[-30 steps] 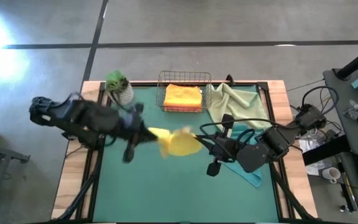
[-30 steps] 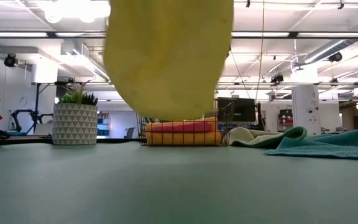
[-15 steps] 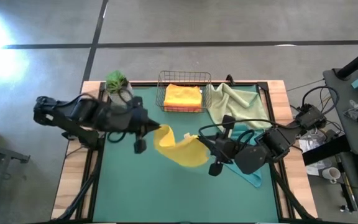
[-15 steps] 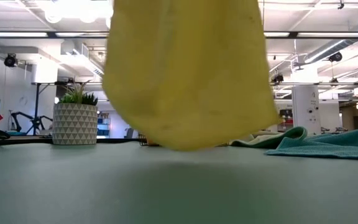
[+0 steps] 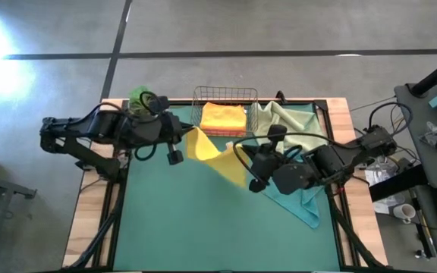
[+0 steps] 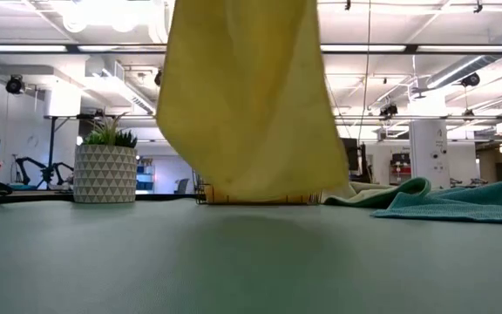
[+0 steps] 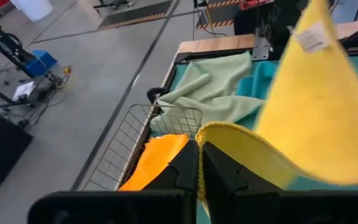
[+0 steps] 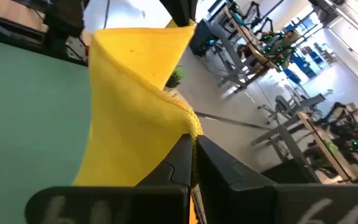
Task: Fold microfiber towels
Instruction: Fold the yellow microfiber towel
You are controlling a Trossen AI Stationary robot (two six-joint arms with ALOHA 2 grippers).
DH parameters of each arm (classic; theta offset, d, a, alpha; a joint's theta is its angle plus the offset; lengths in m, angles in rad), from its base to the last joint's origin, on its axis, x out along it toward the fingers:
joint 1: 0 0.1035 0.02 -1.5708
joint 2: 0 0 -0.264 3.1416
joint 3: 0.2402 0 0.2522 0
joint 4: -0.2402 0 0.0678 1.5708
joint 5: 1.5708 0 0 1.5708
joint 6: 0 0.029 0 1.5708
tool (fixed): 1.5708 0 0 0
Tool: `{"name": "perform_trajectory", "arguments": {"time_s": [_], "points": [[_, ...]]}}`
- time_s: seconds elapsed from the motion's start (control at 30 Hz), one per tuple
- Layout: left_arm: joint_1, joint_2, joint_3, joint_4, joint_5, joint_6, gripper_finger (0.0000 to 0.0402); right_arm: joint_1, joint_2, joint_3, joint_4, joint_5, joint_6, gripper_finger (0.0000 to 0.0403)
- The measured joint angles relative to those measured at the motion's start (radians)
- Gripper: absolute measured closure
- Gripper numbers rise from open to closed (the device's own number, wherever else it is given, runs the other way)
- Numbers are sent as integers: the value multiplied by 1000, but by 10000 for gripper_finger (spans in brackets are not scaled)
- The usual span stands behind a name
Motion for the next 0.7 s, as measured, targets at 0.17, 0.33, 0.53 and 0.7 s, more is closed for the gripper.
{"name": "perform_trajectory", "arguments": {"time_s": [0.17, 0.33, 0.53, 0.7], "points": [[-5, -17, -3, -51, 76, -128, 402, 10, 1, -1, -18, -42, 129, 394], [-82, 1, -47, -224, 257, -382, 402, 75, 41, -30, -52, -129, 365, 394], [-222, 1, -226, -131, 367, -533, 402, 158, 111, -92, -59, -202, 625, 394], [-304, 2, -385, -8, 428, -610, 402, 220, 204, -146, -57, -265, 883, 394]]}}
